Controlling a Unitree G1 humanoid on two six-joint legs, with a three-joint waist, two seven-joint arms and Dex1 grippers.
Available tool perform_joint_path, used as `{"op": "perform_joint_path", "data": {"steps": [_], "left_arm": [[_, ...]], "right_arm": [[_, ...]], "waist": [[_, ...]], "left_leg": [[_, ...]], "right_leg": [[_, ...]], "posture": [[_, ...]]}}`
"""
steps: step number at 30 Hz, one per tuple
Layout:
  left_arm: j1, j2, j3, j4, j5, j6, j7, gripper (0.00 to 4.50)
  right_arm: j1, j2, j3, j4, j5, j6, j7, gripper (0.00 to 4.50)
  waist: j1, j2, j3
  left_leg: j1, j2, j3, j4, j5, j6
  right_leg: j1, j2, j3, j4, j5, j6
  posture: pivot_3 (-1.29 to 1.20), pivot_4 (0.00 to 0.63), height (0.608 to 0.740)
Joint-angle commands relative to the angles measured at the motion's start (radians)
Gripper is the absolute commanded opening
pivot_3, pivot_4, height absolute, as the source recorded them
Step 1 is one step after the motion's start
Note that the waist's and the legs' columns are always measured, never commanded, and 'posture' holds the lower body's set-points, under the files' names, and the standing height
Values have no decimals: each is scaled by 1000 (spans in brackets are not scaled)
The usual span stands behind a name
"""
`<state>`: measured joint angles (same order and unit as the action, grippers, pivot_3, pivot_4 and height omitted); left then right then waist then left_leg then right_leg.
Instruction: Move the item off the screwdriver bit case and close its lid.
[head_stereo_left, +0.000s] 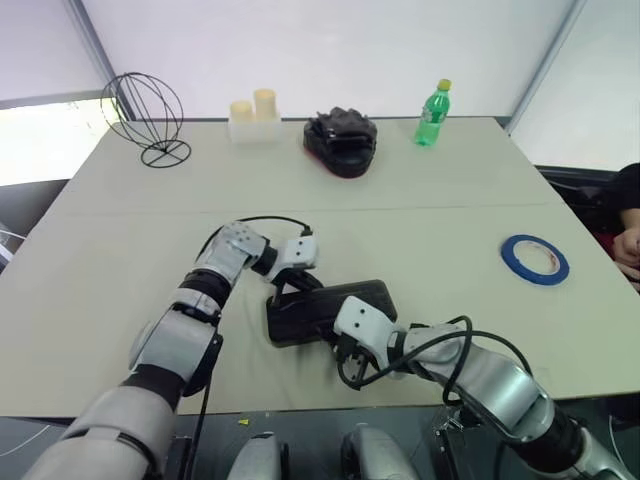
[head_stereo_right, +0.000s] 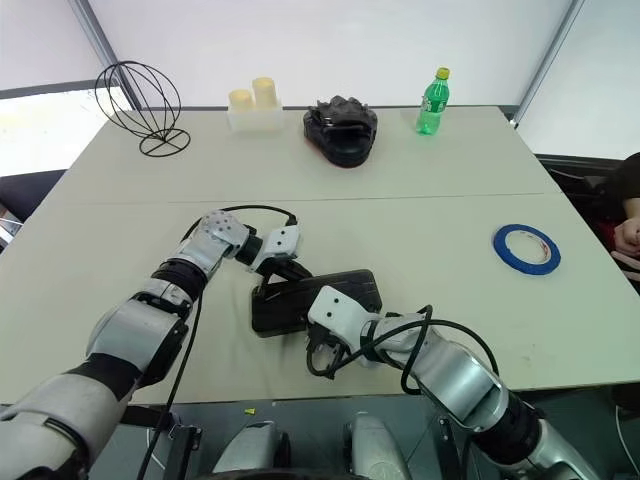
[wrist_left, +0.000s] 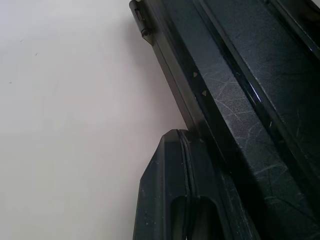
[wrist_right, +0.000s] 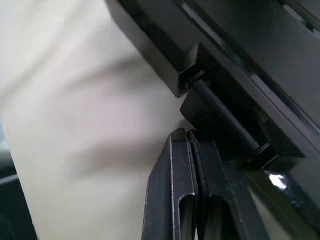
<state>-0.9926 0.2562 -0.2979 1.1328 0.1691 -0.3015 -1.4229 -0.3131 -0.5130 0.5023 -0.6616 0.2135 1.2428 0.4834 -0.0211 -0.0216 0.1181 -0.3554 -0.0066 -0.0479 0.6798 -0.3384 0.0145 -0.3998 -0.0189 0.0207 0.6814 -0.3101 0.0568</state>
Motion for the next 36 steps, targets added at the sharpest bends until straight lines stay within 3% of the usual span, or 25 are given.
{"op": "perform_joint_path", "data": {"steps": [1,7,16,21,24,31,36], "left_arm": [[84,-96,-84,30,53,-50,-47,0],[53,-119,-66,61,67,-101,51,0],[77,-141,-102,72,120,-177,74,0],[26,-151,-74,115,165,-185,310,0],[0,-147,-53,135,161,-182,351,0],[-24,-131,-23,147,127,-178,301,0],[-27,-103,-31,148,132,-167,224,0]], "right_arm": [[-104,54,-153,58,-108,39,-170,69],[-111,53,-110,-11,-81,130,-151,69],[-155,68,-86,-22,-46,164,-140,69],[-96,-36,-75,-155,66,221,-40,69],[-43,-94,-122,-216,120,238,4,69],[4,-127,-281,-275,257,275,107,69],[-7,-153,-259,-219,260,218,90,69]], "waist": [[1,1,-1],[10,12,-7],[10,14,-9],[38,24,-13],[39,25,-14],[33,23,-13],[28,20,-11]], "left_leg": [[0,0,-2,0,0,0],[0,-3,-4,1,0,0],[0,-6,-8,1,0,0],[0,-14,-13,1,0,-1],[-1,-16,-16,1,0,-1],[0,-21,-19,1,0,-1],[-1,-21,-20,0,0,-1]], "right_leg": [[1,0,-1,0,0,0],[2,-1,-1,0,0,0],[4,-3,-3,-2,0,0],[8,-11,-5,-3,-3,6],[14,-12,-5,-14,-4,8],[20,-16,-5,-19,-4,11],[19,-16,-5,-19,-6,13]], "posture": [[0,150,740],[0,150,740],[0,150,740],[0,150,740],[0,150,740],[0,150,740],[0,150,740]]}}
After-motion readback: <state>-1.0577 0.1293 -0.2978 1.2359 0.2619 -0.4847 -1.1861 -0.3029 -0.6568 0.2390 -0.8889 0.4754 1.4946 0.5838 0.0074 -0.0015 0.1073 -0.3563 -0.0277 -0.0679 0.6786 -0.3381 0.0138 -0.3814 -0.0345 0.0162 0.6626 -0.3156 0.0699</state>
